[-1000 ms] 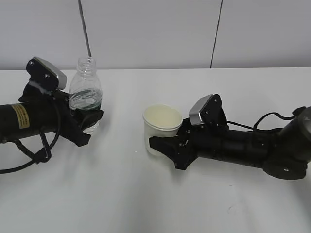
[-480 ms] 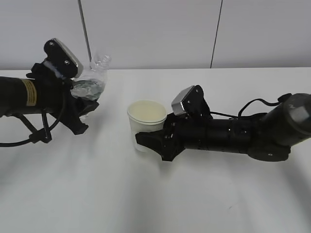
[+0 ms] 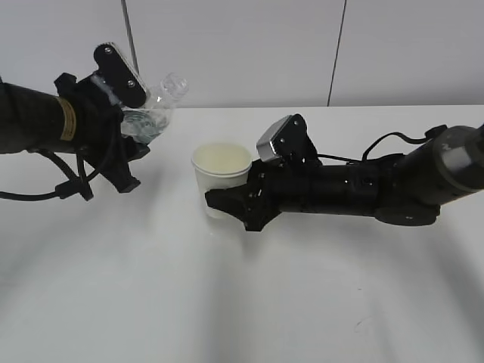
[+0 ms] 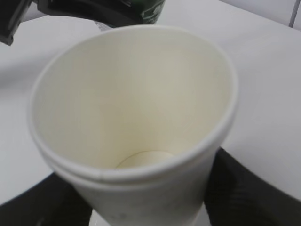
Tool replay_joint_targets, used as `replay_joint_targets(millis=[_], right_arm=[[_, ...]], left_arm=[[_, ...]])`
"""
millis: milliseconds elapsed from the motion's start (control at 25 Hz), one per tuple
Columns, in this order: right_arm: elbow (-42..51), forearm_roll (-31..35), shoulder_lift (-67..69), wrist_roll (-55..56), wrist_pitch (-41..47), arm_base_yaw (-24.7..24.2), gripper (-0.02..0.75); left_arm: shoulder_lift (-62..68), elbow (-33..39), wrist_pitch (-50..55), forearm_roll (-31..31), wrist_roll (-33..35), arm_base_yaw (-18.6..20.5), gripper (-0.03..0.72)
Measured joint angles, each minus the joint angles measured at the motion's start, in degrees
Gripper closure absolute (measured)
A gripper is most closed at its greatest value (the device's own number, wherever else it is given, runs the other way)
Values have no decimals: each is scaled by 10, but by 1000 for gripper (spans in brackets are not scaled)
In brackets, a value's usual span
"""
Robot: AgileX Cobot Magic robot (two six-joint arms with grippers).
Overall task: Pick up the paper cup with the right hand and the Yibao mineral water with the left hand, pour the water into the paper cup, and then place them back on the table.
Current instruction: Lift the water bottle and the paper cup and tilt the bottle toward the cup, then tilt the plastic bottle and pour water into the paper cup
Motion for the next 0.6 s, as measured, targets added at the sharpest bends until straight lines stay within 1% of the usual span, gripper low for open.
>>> replay_joint_targets(millis=[360,600], right_arm=[[-35,-3,0,19,14,0,241],[-42,-5,0,26,24,4,241]], left_arm=[[0,-28,77,72,0,-36,367],[0,-32,105,120,0,-45,370]])
